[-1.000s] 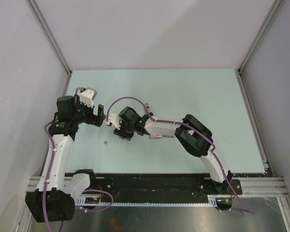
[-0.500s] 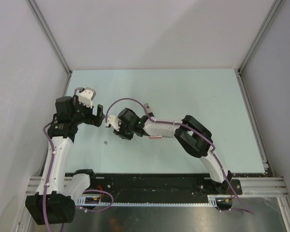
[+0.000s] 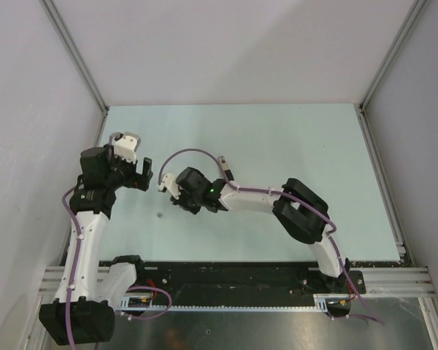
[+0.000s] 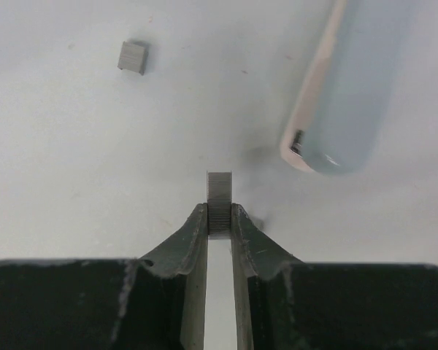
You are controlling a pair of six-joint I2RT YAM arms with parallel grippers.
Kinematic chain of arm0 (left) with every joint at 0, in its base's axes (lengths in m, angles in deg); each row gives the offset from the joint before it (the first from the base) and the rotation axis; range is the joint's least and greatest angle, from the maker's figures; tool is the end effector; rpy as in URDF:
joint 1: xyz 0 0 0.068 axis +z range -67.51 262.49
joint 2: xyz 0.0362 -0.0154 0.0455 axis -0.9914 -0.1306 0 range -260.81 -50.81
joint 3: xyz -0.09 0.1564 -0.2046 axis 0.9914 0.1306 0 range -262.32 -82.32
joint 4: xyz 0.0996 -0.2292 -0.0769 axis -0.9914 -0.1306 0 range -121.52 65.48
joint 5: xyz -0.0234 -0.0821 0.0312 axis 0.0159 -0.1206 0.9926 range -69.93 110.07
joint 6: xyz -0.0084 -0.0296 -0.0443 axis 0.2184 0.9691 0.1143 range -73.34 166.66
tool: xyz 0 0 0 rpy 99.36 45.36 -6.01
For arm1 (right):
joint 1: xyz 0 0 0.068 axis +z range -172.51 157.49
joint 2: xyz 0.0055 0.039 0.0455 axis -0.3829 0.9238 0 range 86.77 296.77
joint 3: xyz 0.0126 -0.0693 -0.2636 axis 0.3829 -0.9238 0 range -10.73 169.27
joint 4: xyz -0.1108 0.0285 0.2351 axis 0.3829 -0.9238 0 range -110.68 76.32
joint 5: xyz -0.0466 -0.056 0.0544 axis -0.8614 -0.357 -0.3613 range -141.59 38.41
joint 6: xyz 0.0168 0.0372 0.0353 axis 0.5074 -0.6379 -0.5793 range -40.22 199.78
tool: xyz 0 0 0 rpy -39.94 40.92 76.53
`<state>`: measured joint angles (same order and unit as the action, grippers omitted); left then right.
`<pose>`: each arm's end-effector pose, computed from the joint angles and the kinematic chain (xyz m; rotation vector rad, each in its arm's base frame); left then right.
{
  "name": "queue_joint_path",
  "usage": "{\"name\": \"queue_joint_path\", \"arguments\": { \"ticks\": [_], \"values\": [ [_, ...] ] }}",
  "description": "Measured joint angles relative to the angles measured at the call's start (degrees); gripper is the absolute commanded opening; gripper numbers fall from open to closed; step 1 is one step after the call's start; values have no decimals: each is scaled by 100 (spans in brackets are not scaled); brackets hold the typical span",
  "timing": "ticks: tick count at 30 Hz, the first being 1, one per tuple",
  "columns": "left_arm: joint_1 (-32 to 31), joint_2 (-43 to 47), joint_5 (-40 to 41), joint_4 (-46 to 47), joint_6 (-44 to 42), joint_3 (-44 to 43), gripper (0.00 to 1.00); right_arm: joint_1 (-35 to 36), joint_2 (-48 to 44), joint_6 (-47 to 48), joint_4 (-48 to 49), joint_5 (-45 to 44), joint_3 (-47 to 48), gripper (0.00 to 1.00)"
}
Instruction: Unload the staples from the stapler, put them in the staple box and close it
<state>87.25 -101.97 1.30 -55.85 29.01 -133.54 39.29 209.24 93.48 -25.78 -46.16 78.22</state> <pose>0.1917 0.0044 0.3235 0.4253 2.0426 -0.1096 0.2219 0.4209 0.1726 -1.5204 1.8872 0.5077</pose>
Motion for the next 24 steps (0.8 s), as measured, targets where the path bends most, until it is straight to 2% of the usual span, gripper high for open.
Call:
{"name": "queue_joint_path", "arguments": {
  "ticks": [11,14,18,24],
  "values": [
    [35,162,621,-107,-46,-166,99,-103,-1781,-1456,-192,-1770,-970,0],
    [39,92,684,-160,-70,-223,99,-107,-2083,-2186,-527,-2452,-1167,0],
    [42,13,721,-306,-96,-225,100,-90,-2549,-3305,-907,-3136,-1884,0],
    [42,192,822,-363,-208,-225,100,197,-3014,-5206,-1932,-4282,-2564,0]
  ]
}}
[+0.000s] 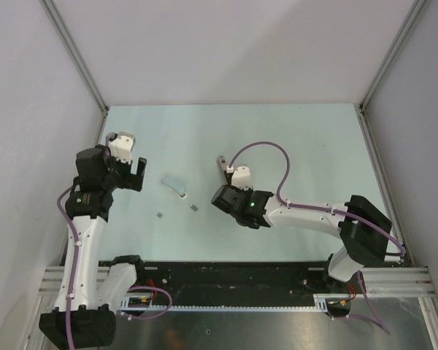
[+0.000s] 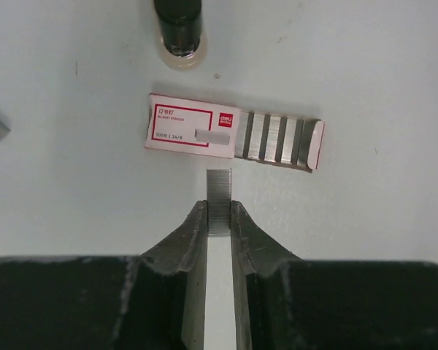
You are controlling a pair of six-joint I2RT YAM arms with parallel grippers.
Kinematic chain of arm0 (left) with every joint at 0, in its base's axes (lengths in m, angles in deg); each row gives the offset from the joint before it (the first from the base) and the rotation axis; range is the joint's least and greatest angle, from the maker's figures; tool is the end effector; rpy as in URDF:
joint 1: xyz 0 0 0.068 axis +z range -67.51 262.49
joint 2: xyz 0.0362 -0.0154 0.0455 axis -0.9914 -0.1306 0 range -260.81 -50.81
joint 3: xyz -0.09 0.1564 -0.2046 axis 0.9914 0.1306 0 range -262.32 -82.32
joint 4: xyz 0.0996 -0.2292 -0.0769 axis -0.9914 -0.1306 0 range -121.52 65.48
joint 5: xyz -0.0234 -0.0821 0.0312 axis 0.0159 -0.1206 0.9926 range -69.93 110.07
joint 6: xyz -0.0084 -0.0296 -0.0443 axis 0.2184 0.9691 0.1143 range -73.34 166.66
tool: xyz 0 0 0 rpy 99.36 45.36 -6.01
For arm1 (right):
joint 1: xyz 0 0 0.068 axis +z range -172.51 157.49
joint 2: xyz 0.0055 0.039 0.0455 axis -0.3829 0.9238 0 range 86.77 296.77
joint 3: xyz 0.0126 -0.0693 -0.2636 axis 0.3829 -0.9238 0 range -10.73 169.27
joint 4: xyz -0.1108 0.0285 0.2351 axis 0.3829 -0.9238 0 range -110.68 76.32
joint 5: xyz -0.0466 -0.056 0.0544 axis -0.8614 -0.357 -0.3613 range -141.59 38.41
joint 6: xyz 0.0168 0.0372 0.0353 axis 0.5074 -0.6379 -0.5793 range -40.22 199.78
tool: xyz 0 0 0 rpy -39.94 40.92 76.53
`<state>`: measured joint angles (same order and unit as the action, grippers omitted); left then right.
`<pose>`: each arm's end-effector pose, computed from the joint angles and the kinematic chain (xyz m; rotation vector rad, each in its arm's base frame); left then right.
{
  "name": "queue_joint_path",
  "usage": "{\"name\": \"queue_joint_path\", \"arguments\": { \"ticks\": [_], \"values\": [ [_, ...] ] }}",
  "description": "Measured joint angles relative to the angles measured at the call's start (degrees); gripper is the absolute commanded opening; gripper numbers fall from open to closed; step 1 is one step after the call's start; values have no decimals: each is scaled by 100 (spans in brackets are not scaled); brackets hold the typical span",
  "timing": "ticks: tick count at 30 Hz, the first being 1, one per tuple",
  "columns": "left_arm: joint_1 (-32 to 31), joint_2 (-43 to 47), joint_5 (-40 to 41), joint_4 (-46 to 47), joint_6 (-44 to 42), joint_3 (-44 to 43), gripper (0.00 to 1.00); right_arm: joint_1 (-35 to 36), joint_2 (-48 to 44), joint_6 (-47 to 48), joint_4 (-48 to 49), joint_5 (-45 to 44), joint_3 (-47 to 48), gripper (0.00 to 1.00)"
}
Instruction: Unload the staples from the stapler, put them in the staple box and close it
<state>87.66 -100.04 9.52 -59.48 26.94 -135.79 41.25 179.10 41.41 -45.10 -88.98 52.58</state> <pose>0.1810 0.0098 0.3357 0.3746 2.0639 0.0681 0.1630 0.2815 0.2218 -0.3083 2.3134 -0.0172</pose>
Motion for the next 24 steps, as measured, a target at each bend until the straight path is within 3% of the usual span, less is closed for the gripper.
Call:
{"name": "queue_joint_path", "arguments": {
  "ticks": [7,24],
  "values": [
    [0,153,37,-22,-28,28,99,-308,-94,-767,-195,-103,-2,3],
    [0,55,-94,-33,-26,33,100,-1241,382,-433,442,710,-50,0]
  ]
}}
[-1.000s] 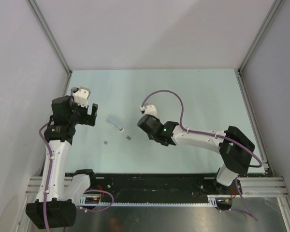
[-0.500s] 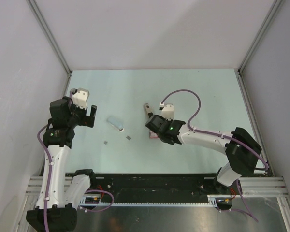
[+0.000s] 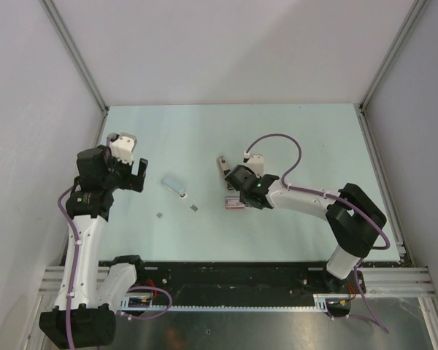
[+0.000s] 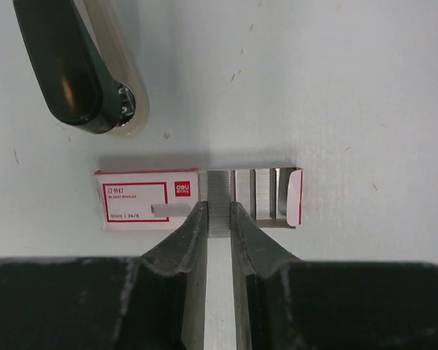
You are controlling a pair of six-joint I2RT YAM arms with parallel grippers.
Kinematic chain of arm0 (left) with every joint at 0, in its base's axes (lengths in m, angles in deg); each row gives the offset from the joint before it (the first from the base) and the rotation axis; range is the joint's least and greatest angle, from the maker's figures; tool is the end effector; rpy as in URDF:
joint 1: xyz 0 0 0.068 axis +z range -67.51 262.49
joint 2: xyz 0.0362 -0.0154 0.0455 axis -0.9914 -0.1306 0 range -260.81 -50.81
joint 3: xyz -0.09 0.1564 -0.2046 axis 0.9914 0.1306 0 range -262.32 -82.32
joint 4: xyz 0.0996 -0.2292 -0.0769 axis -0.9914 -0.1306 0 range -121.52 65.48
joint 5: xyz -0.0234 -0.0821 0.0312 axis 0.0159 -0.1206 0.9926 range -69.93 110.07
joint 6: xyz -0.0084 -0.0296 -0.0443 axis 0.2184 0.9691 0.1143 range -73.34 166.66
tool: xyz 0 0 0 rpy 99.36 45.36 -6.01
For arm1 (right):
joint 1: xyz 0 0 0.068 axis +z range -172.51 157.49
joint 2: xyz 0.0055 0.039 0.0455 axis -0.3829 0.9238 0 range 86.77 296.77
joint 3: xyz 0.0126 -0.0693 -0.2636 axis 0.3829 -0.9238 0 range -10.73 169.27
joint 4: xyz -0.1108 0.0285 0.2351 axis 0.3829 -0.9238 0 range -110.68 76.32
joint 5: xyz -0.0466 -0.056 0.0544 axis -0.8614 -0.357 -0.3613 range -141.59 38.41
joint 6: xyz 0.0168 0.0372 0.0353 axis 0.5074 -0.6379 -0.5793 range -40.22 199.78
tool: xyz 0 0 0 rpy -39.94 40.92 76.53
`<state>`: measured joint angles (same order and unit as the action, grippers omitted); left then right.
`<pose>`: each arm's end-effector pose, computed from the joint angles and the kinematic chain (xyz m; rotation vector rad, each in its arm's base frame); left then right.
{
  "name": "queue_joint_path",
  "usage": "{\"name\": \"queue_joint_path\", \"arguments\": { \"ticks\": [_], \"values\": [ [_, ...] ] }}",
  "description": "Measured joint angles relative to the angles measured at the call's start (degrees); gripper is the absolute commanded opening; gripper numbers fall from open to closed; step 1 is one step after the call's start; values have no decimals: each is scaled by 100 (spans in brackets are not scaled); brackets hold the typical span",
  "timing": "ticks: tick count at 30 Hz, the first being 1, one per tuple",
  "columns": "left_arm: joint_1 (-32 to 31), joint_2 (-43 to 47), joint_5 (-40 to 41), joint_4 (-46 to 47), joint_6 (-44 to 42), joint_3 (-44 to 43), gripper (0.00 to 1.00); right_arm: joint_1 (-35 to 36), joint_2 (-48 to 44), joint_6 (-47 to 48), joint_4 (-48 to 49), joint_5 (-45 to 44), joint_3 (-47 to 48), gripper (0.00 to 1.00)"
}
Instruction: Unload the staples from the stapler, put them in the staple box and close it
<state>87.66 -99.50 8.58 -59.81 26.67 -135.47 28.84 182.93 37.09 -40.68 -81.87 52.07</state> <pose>0.1787 0.0090 0.3349 0.3888 2.0610 0.0534 0.2251 0.2526 0.2002 -0.0099 2.4198 0.0220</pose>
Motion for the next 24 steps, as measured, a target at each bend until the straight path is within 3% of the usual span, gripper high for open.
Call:
{"name": "queue_joint_path", "arguments": {
  "ticks": [24],
  "values": [
    [0,-79,-96,0,-2,83,99,-81,468,317,166,490,-15,0]
  ]
}}
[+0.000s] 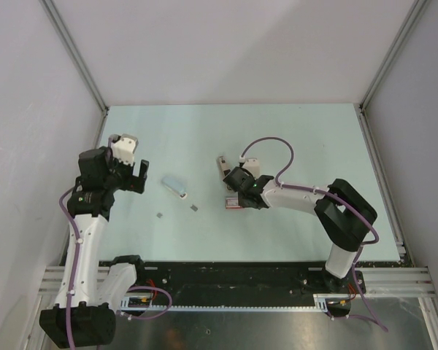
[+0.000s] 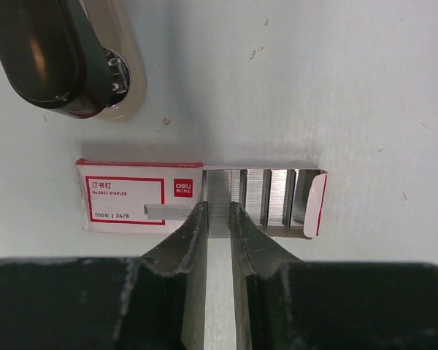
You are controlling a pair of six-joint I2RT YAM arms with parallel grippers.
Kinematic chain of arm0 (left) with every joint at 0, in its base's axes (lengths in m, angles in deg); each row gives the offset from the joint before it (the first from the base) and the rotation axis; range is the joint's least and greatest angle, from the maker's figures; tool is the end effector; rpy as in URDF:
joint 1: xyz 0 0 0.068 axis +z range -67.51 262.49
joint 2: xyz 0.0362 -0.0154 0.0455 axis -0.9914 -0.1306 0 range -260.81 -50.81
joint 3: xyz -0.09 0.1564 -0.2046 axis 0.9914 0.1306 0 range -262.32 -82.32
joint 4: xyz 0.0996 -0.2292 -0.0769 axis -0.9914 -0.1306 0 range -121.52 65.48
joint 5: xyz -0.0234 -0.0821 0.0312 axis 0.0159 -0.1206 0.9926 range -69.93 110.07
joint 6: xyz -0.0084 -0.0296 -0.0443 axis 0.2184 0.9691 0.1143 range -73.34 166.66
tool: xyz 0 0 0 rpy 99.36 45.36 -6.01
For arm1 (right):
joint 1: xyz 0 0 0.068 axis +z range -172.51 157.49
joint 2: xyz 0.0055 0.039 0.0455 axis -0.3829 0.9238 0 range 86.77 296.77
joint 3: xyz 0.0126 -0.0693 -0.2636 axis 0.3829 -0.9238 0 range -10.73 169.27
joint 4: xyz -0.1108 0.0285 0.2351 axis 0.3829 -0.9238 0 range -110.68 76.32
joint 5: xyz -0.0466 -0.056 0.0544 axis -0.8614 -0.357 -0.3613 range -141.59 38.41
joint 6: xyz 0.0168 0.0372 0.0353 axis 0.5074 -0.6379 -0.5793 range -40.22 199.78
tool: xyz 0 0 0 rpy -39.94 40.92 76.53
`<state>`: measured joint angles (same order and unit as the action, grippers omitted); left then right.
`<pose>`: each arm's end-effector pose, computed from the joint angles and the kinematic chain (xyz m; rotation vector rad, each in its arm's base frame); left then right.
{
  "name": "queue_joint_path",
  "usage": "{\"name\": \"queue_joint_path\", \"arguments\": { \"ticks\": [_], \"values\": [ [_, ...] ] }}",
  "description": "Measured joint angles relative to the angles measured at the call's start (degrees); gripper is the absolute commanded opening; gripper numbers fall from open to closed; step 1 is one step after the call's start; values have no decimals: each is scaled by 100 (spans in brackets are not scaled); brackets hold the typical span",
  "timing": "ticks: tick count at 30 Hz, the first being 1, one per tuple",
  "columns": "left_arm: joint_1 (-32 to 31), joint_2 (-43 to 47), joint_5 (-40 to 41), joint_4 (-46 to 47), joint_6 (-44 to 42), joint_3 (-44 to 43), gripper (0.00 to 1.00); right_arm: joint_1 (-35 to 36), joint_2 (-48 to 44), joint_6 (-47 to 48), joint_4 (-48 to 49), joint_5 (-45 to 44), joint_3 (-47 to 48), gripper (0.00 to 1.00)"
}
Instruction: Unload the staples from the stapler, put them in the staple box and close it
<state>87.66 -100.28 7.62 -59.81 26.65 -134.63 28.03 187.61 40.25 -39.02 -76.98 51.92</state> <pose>0.1819 0.0087 0.3279 0.3996 2.0844 0.0282 0.2322 0.2579 0.1733 -0.1083 2.5105 0.0181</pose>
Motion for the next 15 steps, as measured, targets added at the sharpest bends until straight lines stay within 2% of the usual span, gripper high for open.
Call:
{"name": "queue_joint_path", "arguments": {
  "ticks": [15],
  "values": [
    [0,13,-24,-2,-9,94,100,-17,70,63,55,-2,2,0]
  ]
}}
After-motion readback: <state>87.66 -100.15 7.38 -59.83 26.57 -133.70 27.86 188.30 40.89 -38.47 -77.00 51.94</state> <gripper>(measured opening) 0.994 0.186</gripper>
